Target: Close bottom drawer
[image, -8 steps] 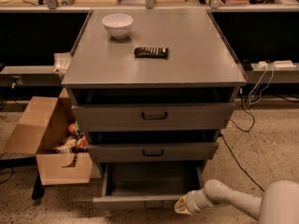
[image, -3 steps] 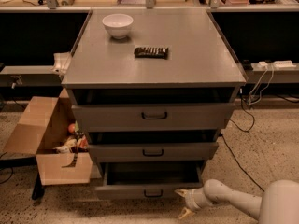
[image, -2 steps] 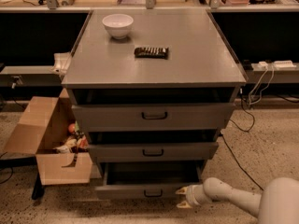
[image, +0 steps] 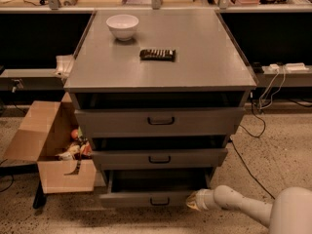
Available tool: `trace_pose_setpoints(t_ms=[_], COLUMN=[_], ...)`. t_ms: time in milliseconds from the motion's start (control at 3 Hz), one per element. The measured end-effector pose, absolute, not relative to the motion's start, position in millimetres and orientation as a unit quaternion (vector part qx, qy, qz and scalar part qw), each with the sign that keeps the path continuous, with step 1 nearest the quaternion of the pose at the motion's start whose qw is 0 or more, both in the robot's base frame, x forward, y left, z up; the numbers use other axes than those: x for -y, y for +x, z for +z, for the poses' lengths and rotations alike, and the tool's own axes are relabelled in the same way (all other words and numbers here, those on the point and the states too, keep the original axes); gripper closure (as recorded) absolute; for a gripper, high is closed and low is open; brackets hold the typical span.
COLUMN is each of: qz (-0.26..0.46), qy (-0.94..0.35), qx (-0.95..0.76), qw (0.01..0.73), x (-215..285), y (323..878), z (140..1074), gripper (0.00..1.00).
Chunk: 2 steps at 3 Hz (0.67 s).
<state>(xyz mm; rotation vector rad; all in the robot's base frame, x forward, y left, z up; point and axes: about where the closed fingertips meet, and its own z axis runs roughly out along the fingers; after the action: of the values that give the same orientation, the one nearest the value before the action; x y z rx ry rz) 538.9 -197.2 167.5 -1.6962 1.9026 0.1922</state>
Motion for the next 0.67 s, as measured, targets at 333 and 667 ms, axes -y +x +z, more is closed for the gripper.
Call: trace_pose_setpoints(t_ms=[333, 667], qz=[0.106, 0.122], qy=[-0.596, -0.574], qx=[-0.735, -0.746], qw=[0.305, 0.315], x=[188.9, 186.3], y=[535.2, 538.0], z=[158.9, 156.5], gripper=[1.0, 1.0])
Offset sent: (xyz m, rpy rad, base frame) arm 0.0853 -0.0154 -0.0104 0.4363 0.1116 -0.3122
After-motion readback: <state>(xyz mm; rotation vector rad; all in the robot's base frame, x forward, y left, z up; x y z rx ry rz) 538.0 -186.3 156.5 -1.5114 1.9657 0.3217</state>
